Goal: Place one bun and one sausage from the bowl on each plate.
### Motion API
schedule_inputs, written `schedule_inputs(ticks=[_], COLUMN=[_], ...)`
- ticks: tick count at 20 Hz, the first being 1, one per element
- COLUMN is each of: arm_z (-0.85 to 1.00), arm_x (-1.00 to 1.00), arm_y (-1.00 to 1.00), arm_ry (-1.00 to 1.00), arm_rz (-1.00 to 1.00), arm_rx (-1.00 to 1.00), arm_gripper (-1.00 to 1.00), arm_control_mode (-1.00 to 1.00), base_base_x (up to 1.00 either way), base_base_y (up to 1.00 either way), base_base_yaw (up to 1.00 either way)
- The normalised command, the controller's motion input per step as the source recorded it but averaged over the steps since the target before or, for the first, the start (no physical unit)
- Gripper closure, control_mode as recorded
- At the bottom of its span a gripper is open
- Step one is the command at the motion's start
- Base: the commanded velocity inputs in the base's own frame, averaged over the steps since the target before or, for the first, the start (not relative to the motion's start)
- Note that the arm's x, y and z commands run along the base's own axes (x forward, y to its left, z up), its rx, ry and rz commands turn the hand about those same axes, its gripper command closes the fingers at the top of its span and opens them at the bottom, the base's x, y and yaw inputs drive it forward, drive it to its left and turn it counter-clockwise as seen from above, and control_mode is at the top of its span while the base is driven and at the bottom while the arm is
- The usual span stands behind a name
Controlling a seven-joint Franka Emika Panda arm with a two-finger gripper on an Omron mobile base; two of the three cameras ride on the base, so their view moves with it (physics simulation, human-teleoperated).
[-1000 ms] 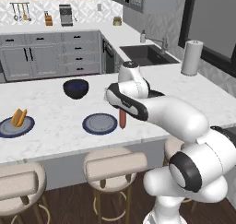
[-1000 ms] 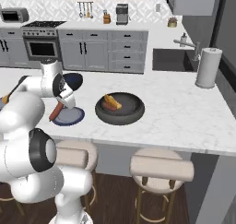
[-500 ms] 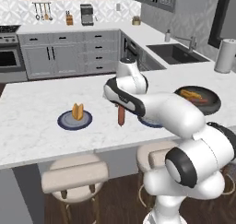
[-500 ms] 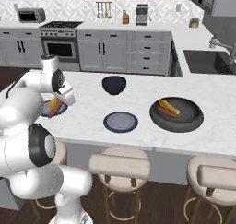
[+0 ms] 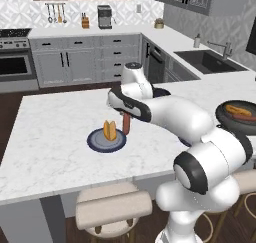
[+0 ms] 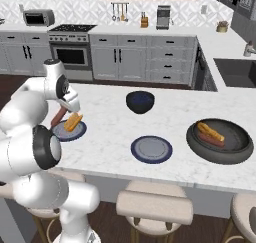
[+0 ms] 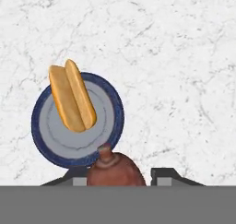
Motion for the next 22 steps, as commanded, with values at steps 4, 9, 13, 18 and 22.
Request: schedule_inputs(ticks=[4,9,13,18,22], arm_z=[0.00,-0.29,-0.59,-0.60,-0.52], arm_x=[0.53,0.02,0.00,0.07,0.28], arm_y=[1.00,0.75,0.31,-0.01,-0.22], arm_ry=[0.16,0.07,0.03,0.01,0.00], arm_rz=[0.17,0.08,0.05,0.03,0.01], arm_rx=[-0.08,-0.32,-0.16,-0.01,0.00], arm_gripper=[1.00,1.00,1.00,1.00,1.00], arm_control_mode=[-1.00,-1.00,-1.00,-1.00,-1.00], base_base_x=[0.00,0.00,0.00,0.00,0.00], base_base_y=[0.00,0.00,0.00,0.00,0.00], base_base_yaw=[0.00,0.00,0.00,0.00,0.00])
